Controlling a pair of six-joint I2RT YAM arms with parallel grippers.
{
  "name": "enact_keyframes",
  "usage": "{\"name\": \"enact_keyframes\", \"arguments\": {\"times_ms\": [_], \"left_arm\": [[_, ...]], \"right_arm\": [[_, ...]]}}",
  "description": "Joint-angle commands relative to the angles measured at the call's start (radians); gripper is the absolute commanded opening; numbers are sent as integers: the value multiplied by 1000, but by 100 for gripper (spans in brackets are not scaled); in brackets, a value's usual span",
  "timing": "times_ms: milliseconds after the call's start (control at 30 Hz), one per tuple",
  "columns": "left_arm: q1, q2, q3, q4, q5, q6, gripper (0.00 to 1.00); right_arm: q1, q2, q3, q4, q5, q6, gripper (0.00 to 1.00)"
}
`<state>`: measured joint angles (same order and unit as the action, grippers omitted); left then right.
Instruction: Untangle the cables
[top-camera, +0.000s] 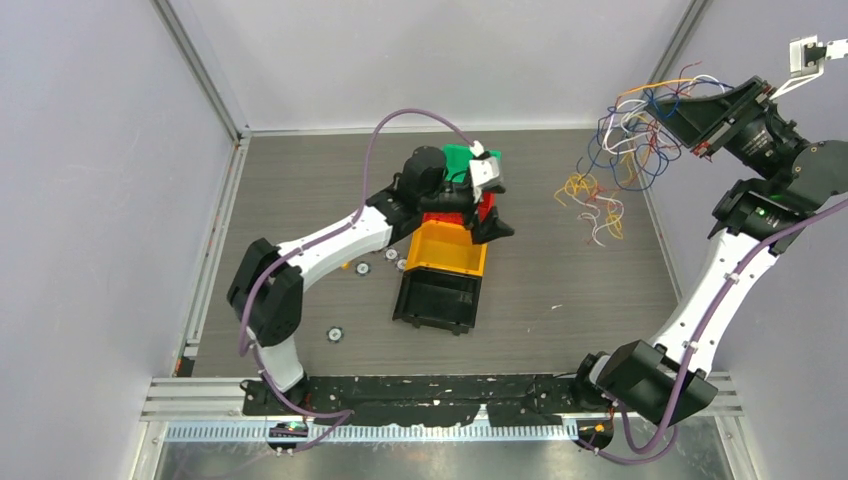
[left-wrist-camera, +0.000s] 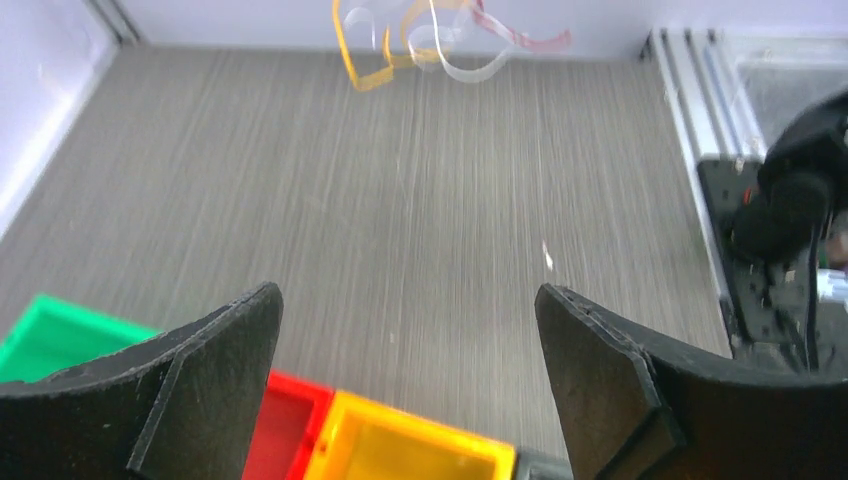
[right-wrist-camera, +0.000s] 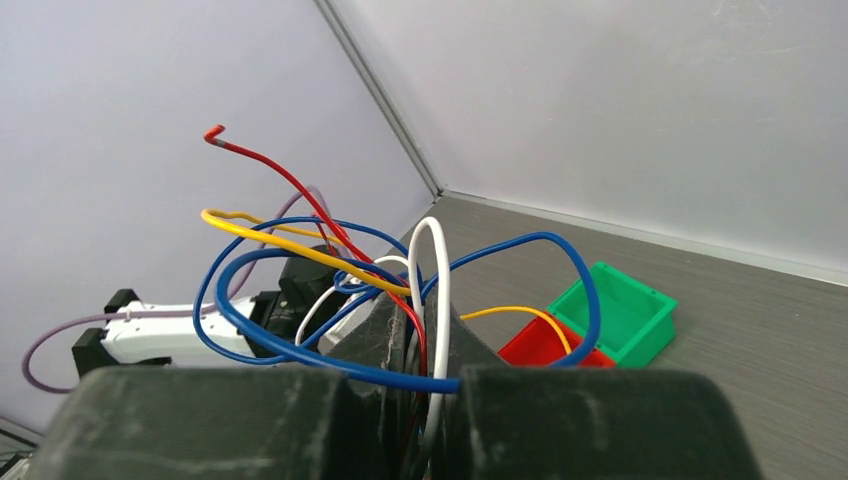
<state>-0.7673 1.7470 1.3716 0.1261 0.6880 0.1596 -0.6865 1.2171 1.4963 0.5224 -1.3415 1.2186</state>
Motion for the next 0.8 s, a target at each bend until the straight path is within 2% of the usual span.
{"name": "enact_keyframes", "arguments": {"times_ms": [0,100,233,267,300,333,367,467,500,767], "left_arm": [[-43,96,171,117,-13,-97,98],[-72,148,247,115,12,-120,96],[-112,174,251,122,24,-126,98],[-118,179,248,116,22,-120,88],[-121,186,249,102,29,-118,70],[-120,193,251,84,32,-121,44],[-119,193,249,60,23,-119,26],[-95,156,191,37,29,-118,2],[-82,133,160,38,30,-117,0],[73,-80,-53,-43,43,-75,0]], "right_arm": [[5,-53,-10,110,-31,63,6],[14,-68,-18,100,-31,64,5],[49,-86,-20,79,-25,61,6],[56,-90,-15,64,-24,58,5],[66,-97,-12,57,-20,50,5],[68,-105,-4,40,-17,45,5],[69,-106,0,30,-16,34,5],[66,-96,29,-12,-22,25,5],[57,-93,34,-17,-20,20,5],[-55,21,85,25,0,34,5]]}}
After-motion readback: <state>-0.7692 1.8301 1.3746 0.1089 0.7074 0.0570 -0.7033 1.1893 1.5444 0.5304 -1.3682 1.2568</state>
